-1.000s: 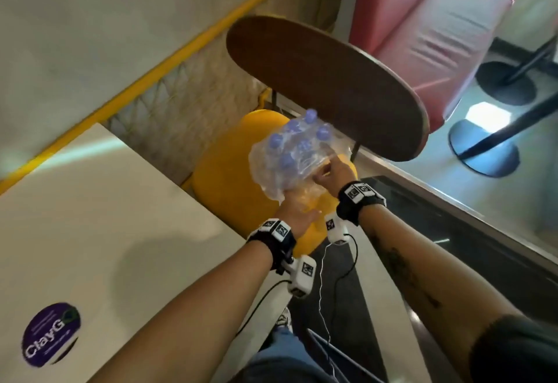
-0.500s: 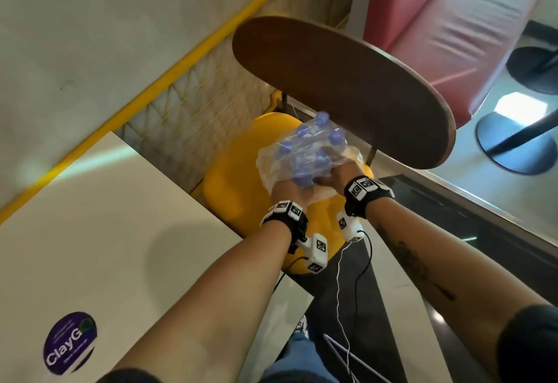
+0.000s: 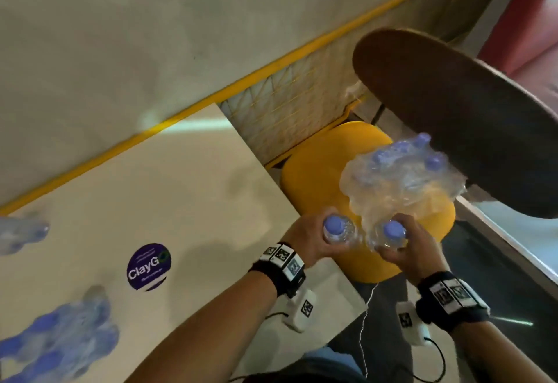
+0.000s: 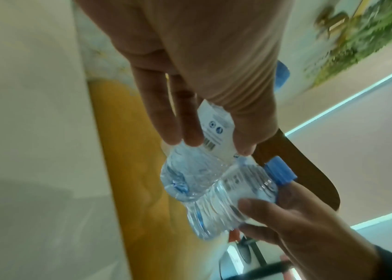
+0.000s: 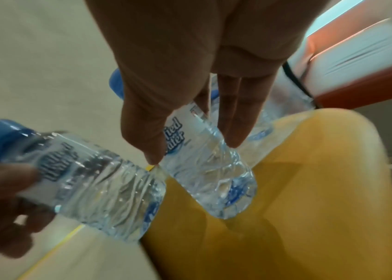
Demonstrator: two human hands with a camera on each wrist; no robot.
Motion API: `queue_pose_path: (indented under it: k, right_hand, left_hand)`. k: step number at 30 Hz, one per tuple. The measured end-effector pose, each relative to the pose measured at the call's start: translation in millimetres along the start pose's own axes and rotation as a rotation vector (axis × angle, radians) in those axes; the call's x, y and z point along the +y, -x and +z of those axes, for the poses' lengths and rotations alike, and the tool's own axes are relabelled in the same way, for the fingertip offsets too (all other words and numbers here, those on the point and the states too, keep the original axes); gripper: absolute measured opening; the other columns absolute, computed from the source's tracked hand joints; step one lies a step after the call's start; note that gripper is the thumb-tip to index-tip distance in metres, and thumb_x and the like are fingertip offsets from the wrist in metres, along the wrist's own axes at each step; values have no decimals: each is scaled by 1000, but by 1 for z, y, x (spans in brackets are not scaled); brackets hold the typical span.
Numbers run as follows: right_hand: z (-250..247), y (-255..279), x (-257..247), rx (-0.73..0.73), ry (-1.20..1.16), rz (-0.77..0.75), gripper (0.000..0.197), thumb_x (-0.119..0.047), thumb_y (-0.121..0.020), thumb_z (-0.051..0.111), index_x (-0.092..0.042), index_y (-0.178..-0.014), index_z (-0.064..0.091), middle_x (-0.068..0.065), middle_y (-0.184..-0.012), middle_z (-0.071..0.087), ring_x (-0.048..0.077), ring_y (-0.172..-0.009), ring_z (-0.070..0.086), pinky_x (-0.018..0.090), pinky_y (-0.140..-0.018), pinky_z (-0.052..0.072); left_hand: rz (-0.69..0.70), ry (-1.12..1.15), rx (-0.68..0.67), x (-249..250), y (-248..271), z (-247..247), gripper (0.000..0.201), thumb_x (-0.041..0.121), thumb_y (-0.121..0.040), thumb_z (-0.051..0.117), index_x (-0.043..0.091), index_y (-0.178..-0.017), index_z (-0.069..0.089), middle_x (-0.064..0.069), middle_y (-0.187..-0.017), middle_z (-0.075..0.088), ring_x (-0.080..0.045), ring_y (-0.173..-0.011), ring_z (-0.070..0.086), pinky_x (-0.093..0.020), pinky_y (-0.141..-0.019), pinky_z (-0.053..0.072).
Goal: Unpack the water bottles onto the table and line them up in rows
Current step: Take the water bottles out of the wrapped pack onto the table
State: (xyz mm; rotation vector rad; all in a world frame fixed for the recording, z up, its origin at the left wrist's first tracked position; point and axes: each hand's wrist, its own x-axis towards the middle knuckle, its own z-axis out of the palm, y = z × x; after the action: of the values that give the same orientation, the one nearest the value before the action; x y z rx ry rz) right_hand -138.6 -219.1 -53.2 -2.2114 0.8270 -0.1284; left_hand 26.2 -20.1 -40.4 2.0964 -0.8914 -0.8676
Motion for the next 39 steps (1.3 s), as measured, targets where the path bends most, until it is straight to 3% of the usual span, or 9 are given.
queue_pose_path:
  k: [5, 9, 14, 17, 20, 27, 31, 36, 39]
  right_hand:
    - [68, 27, -76, -225, 9, -139, 66, -31, -61, 91, -32, -115, 52, -7, -99, 59, 22, -84, 60, 27, -64, 43]
    - [133, 43, -147, -452, 9, -302, 67, -35, -64, 89, -33, -117, 50, -13, -108, 59, 10, -93, 58, 11, -72, 45]
    - [220, 70, -234, -725, 90, -489, 60, -39, -64, 84, -29, -113, 51, -8, -107, 59, 16, -93, 57, 32, -83, 49]
    - [277, 90, -270, -847, 139, -569, 66, -43, -63, 82, -32, -118, 48, -6, -114, 57, 16, -98, 56, 34, -88, 48]
    - [324, 110, -298, -929, 164, -612, 64, -45, -61, 81, -35, -115, 47, -8, -114, 56, 15, -98, 57, 36, -89, 49]
    - [387, 136, -334, -938, 233, -610, 58, -39, -61, 81, -34, -109, 49, -10, -107, 58, 14, -91, 61, 37, -81, 55]
    - [418, 138, -334, -927, 255, -588, 44, -44, -54, 73, -34, -88, 47, -14, -84, 59, 4, -67, 61, 39, -62, 61]
    - [415, 152, -338, -848, 197, -511, 64, -33, -59, 85, -27, -105, 40, -10, -95, 52, 6, -76, 56, 24, -64, 44]
    - [421, 156, -339, -840, 209, -530, 70, -39, -56, 86, -29, -108, 41, -11, -98, 49, 5, -81, 56, 25, -67, 50]
  left_hand:
    - [-188, -119, 267, -68, 89, -64, 62, 64, -61, 84, 36, -104, 50, 12, -92, 68, -17, -81, 66, -35, -74, 58]
    - [-362, -225, 395, -123, 171, -110, 55, 68, -61, 77, 39, -93, 44, 12, -83, 65, -16, -76, 63, -35, -69, 57]
    - [-502, -366, 466, -174, 263, -174, 53, 62, -57, 69, 35, -100, 53, 14, -88, 66, -17, -79, 67, -37, -80, 53]
    - [-583, -446, 405, -201, 301, -209, 59, 56, -57, 68, 37, -111, 53, 13, -104, 63, -21, -91, 65, -42, -88, 43]
    - [-642, -487, 353, -221, 325, -233, 57, 52, -57, 73, 37, -109, 53, 13, -101, 62, -19, -87, 64, -44, -91, 40]
    - [-656, -378, 251, -252, 346, -245, 52, 45, -60, 78, 36, -105, 52, 13, -97, 63, -18, -86, 62, -39, -82, 48]
    - [-639, -360, 181, -256, 343, -246, 43, 39, -63, 78, 34, -98, 53, 10, -92, 63, -22, -84, 64, -39, -78, 56]
    - [-638, -429, 129, -257, 341, -252, 35, 30, -68, 75, 33, -95, 54, 8, -87, 65, -22, -81, 66, -36, -76, 56]
    - [-634, -471, 99, -254, 339, -253, 39, 27, -68, 77, 35, -99, 55, 9, -88, 65, -21, -80, 65, -34, -74, 54]
